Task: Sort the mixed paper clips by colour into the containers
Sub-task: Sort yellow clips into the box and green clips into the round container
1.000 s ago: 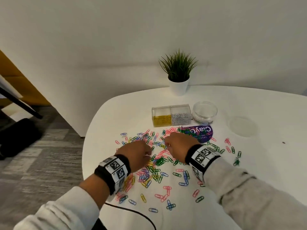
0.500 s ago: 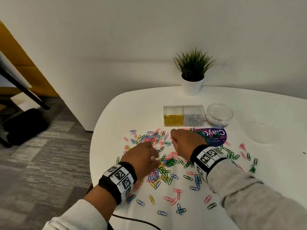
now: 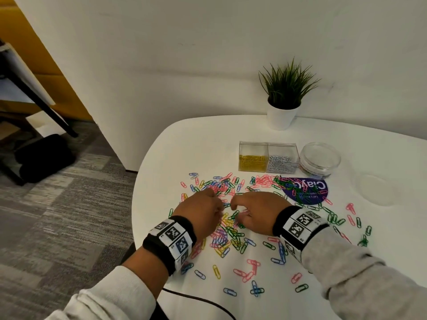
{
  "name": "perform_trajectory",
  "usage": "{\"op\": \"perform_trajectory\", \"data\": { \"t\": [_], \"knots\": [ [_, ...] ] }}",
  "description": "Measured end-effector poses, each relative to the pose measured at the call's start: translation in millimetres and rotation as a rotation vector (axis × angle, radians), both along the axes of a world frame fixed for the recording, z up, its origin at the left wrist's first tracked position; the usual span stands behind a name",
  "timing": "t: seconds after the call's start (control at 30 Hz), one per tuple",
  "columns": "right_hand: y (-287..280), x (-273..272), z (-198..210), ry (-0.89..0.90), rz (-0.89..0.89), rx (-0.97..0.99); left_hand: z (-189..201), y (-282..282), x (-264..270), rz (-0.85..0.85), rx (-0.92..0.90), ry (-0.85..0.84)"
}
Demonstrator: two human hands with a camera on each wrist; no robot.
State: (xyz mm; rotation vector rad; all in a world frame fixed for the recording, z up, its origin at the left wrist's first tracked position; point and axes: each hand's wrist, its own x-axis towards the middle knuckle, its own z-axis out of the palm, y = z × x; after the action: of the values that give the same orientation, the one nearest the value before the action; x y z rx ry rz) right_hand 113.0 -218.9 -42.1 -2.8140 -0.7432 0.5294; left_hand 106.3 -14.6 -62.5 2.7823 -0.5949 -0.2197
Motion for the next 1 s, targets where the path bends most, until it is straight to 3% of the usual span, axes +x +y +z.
{"op": "perform_trajectory", "data": {
  "t": [0.13, 0.27, 0.4, 0.5, 0.7, 0.83, 1.0],
  "knots": [
    [-1, -1, -5, -0.014, 0.036, -0.038, 0, -2, -2, -0.01, -0.003, 0.001],
    [-6, 2, -9, -0.096, -0.057, -0.06, -2, 1, -1, 0.045, 0.012, -0.013],
    [7, -4, -4, -0.174, 0.02, -0.008, -1, 2, 0, 0.056, 0.025, 0.011],
    [18, -7, -4, -0.126, 0.078, -0.028, -2, 0, 1, 0.037, 0.012, 0.004],
    [2, 5, -12, -0.118, -0.086, -0.06, -2, 2, 0, 0.107, 0.022, 0.02],
    [6, 2, -10, -0.156, -0.031, -0.041, -5, 3, 2, 0.124, 0.058, 0.029],
    [11, -2, -5, -0.08, 0.073, -0.02, -4, 1, 1, 0.084, 0.061, 0.006]
  ]
}}
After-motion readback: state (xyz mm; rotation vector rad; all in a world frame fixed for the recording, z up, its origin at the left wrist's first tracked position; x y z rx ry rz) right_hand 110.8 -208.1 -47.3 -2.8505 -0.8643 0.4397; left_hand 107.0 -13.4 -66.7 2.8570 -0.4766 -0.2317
